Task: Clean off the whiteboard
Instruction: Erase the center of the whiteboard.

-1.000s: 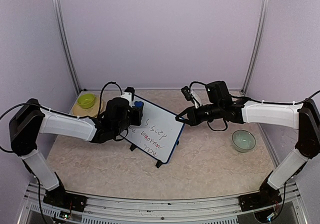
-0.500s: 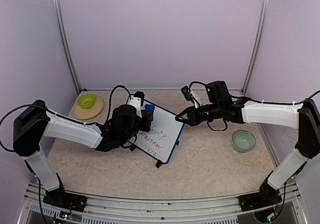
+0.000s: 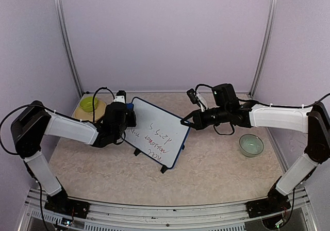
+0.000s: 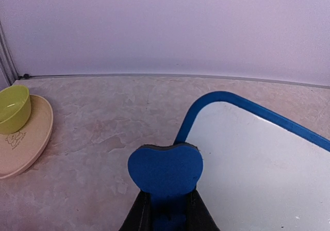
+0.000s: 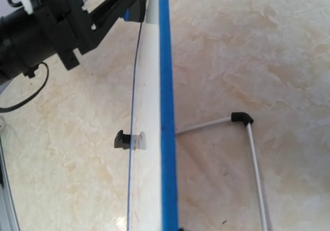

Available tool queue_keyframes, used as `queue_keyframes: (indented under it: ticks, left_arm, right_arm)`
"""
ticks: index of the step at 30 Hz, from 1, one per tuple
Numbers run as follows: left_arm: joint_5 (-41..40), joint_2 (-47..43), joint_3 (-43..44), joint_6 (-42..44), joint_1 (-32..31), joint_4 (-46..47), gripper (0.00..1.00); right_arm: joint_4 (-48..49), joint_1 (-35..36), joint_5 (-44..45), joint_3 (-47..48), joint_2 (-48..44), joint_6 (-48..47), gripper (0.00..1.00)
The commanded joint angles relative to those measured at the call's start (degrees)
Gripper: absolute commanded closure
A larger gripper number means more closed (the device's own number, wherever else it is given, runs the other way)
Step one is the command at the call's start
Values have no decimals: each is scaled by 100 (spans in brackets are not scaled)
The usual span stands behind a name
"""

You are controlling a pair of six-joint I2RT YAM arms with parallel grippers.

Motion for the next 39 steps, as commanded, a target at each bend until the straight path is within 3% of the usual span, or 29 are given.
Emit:
queue_keyframes:
  ticks: [1,6,22,35,39]
  left_arm:
    - [-75,155,239,202,4,-291,84]
    - [339,169,179,282,-150,82,84]
    - [284,404,265,809,-1046,540,84]
    - [269,87,190,810,218,219,84]
    - [353,174,200,999,256,329,84]
  right_arm:
    - [-580,218,-321,-255,67,-581,100]
    - [-574,224,-321,-253,96,-581,100]
    - [-616,224,-328,-178,170,-608,100]
    - [-643,224,-312,-169,149,-644,100]
    - [-657,224,-306,-176,123,-652,100]
